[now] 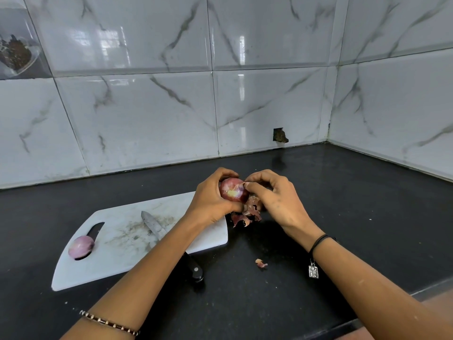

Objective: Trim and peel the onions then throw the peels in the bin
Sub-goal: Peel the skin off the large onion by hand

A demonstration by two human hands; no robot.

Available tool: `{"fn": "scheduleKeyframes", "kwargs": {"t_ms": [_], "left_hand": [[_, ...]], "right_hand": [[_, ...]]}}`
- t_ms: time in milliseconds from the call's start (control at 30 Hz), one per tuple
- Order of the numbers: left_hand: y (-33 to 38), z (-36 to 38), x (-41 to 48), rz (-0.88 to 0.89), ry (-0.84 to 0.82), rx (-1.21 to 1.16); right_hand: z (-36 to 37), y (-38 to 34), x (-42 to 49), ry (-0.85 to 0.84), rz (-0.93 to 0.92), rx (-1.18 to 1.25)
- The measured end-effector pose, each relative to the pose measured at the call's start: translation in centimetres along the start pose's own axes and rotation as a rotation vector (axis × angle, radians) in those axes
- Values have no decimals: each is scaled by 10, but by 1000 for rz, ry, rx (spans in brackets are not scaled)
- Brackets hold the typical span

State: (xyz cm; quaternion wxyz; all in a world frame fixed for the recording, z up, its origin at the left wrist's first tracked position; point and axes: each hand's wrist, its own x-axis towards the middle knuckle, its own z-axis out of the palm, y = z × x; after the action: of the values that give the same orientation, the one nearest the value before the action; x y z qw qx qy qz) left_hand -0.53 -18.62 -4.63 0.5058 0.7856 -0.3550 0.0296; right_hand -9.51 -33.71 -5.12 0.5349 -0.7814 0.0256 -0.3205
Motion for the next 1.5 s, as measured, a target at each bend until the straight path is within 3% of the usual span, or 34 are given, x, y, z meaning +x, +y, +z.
{"fn": "scheduleKeyframes", "kwargs": {"t_ms": [433, 733, 1100, 1500], "left_hand": [[0, 0, 0, 24, -2, 16], [-4, -5, 1, -21, 39, -2], [-4, -6, 1, -14, 1, 32], [-5, -4, 0, 4, -6, 32]], "right_hand": [[-2, -4, 3, -26, 215, 350], [3, 0, -3, -125, -28, -48], [-2, 5, 4, -89, -18, 3], [1, 2, 0, -45, -115, -202]]}}
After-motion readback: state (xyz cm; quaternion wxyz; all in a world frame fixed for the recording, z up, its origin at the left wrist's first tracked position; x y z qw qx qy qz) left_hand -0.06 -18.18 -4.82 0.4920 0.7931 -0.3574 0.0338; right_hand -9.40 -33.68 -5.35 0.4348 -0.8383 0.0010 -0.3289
